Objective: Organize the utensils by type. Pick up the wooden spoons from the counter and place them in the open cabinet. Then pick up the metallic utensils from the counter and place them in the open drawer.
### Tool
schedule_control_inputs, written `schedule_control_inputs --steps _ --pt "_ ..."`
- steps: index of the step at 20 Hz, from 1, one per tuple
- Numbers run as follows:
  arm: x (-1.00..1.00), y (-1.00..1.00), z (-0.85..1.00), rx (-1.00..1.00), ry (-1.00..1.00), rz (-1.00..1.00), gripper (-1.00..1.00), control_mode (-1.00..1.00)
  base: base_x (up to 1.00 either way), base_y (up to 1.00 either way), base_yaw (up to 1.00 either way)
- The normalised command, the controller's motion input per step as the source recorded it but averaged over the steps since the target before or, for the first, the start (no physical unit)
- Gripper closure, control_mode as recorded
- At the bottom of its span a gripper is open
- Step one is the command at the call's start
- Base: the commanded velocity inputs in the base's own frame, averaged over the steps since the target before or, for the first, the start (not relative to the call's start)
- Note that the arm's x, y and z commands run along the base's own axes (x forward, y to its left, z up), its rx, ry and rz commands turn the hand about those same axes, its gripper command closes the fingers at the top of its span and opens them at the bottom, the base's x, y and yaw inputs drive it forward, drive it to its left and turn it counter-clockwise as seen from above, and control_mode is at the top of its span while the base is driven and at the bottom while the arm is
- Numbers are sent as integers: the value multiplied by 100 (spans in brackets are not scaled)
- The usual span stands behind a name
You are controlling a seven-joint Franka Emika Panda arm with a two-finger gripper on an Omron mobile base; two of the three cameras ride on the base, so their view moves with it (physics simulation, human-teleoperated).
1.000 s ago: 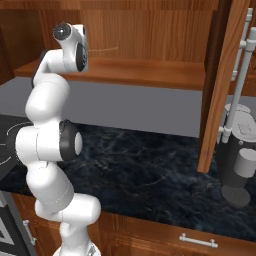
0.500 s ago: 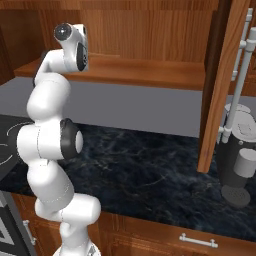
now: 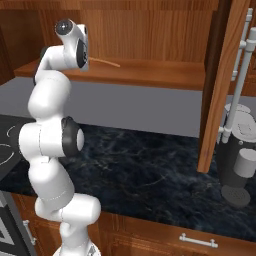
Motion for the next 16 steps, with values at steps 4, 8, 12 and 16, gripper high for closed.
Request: schedule_control_inputs --steps 4,8,12,16 --pt "-7 0 -29 0 0 0 -100 -100 0 0 0" --pt "-15 0 -23 0 0 0 -100 -100 0 0 0" --pt "-51 0 -18 0 0 0 -100 -100 0 0 0" --pt "-57 0 -17 0 0 0 -100 -100 0 0 0"
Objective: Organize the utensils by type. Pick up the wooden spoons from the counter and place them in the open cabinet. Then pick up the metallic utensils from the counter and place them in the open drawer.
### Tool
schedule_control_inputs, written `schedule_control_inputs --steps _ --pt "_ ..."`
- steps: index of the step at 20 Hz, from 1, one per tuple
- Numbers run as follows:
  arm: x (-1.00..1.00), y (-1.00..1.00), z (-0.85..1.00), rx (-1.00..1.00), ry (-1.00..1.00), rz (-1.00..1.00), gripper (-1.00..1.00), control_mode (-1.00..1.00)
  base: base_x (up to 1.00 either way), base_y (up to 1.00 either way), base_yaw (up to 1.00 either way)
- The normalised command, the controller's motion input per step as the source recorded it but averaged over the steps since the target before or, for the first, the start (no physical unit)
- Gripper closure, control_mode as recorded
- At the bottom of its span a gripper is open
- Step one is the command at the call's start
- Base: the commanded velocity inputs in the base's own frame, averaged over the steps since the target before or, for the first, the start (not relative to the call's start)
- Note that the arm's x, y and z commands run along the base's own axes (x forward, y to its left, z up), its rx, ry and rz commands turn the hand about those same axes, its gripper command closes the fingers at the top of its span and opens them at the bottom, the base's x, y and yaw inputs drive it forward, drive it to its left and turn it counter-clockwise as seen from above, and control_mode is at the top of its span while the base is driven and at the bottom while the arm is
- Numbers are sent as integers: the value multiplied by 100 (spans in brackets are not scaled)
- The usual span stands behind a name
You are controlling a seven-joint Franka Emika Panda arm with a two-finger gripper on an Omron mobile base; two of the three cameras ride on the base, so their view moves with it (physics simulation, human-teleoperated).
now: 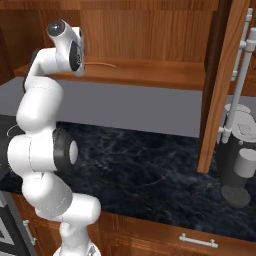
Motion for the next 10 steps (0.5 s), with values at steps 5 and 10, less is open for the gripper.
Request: schedule_control_inputs --steps 5,10 --pt "-11 -9 -3 0 0 0 -100 -100 0 0 0" --pt "33 -10 0 0 0 -1 -100 -100 0 0 0"
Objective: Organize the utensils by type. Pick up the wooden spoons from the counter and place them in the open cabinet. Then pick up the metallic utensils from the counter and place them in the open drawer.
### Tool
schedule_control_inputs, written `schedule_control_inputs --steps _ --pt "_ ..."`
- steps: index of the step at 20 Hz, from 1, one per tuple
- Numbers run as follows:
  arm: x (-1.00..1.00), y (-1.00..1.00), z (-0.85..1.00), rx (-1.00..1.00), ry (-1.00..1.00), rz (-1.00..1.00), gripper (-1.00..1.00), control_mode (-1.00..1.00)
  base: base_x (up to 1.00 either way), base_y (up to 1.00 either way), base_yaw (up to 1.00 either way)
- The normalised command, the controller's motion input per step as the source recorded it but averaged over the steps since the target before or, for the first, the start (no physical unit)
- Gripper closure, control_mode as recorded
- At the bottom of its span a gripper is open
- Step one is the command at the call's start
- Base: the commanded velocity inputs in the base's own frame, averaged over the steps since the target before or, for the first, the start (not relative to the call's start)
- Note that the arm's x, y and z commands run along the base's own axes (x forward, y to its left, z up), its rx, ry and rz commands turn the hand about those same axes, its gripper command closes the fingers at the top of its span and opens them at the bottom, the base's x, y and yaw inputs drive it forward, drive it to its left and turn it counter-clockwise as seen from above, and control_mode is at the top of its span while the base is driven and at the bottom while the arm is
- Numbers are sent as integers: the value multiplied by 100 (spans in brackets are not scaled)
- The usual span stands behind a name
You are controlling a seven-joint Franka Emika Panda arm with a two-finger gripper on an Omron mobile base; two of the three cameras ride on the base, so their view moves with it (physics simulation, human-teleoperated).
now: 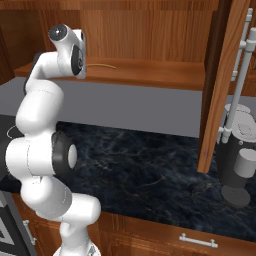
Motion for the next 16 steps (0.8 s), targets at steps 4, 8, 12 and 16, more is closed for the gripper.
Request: schedule_control_inputs --steps 4,8,12,16 --pt "62 -1 3 0 0 0 -100 -100 0 0 0" --pt "73 0 7 0 0 0 -100 -100 0 0 0" --pt "55 0 3 0 0 0 -100 -100 0 0 0" --pt "-19 3 -4 0 -8 0 -100 -100 0 0 0"
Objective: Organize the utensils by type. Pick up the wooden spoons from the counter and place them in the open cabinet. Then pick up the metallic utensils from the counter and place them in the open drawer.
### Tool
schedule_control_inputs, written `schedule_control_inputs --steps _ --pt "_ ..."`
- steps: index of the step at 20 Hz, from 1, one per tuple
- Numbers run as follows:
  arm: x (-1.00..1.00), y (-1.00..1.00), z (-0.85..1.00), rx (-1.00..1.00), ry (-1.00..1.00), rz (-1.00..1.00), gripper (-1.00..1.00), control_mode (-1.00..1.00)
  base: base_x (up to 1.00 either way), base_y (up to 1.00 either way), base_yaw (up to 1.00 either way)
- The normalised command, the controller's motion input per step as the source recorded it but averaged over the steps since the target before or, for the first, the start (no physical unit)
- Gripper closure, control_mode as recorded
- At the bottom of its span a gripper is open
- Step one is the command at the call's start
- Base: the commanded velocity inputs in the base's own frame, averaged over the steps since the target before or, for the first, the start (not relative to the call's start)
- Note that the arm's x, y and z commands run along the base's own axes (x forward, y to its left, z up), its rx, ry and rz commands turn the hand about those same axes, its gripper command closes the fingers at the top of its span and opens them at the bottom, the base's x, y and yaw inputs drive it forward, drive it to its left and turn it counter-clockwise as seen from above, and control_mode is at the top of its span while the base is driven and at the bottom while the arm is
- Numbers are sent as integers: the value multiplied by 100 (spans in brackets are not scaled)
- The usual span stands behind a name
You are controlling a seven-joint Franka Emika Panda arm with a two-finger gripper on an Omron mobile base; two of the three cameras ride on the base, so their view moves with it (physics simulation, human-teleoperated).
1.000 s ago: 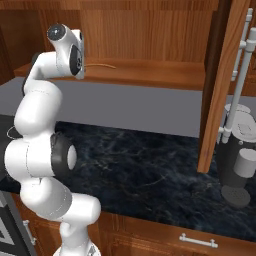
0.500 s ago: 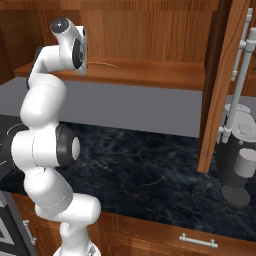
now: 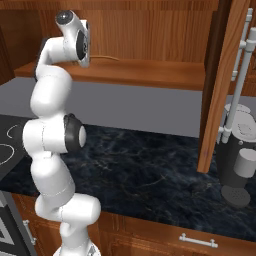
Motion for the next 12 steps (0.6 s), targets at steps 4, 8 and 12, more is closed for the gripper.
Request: schedule_control_inputs --steps 4,8,12 --pt "-68 1 -10 0 -17 0 -100 -100 0 0 0" --pt "-76 0 -10 0 -18 0 -100 -100 0 0 0" --pt "-51 0 -19 0 -6 0 -100 -100 0 0 0"
